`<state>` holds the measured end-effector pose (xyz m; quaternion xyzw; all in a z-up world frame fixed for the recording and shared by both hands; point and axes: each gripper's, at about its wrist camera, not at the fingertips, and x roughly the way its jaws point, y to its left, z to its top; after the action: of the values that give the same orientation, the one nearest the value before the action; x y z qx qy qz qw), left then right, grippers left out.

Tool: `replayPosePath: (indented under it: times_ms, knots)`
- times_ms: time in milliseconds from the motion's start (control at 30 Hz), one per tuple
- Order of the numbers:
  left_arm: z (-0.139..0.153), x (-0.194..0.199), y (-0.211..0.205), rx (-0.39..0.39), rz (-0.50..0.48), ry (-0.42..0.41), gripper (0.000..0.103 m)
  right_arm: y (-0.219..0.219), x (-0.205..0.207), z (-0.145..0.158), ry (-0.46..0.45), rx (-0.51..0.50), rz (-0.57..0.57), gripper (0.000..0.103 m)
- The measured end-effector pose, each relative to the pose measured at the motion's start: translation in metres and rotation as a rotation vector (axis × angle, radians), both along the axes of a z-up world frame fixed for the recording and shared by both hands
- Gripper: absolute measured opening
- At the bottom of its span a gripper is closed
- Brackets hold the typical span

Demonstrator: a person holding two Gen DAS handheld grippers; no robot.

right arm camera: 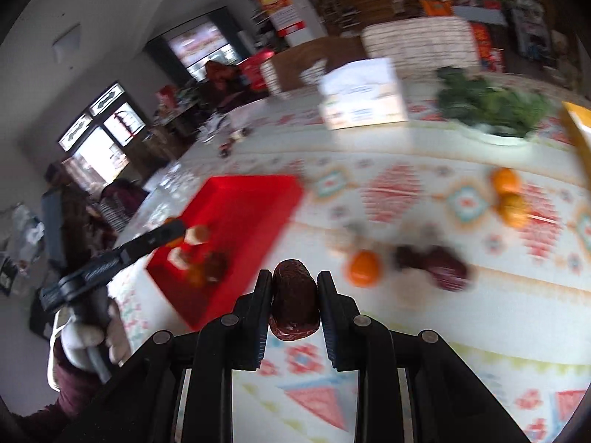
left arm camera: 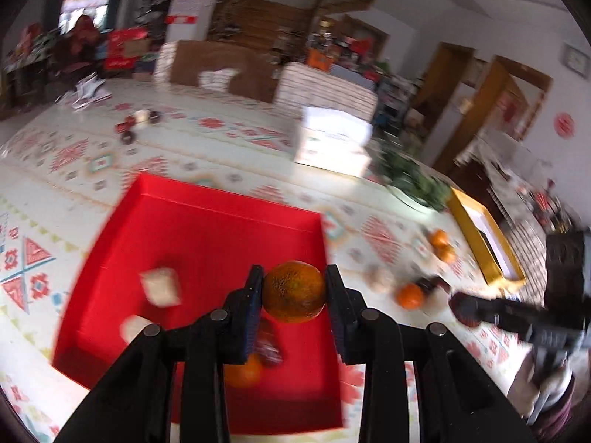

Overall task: Organize fruits
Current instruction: 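Carry the orange into the red tray with left tool while right tool drops the date there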

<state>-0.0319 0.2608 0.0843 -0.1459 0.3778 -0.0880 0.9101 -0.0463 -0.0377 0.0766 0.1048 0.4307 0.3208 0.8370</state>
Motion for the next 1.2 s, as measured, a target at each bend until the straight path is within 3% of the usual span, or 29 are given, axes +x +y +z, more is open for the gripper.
replayPosePath:
  times_ms: [267,533,867,1067,1200]
  knots:
    - [-0.018,0.052,0.047,-0.021,0.072,0.086,0.032,0.111,0.014,-0.011,0.014,-0.038,0.133,0.027]
    - [-0.046,0.093,0.057,-0.005,0.08,0.157,0.032,0.176,0.043,-0.04,0.026,-0.133,0.16,0.027]
    - [-0.064,0.103,0.061,-0.019,0.078,0.201,0.032,0.198,0.062,-0.059,0.022,-0.183,0.16,0.028]
    - [-0.062,0.102,0.061,-0.018,0.077,0.195,0.044,0.2,0.06,-0.061,-0.009,-0.199,0.157,0.029]
    - [-0.048,0.09,0.058,-0.013,0.087,0.161,0.046,0.193,0.054,-0.049,-0.044,-0.18,0.138,0.033]
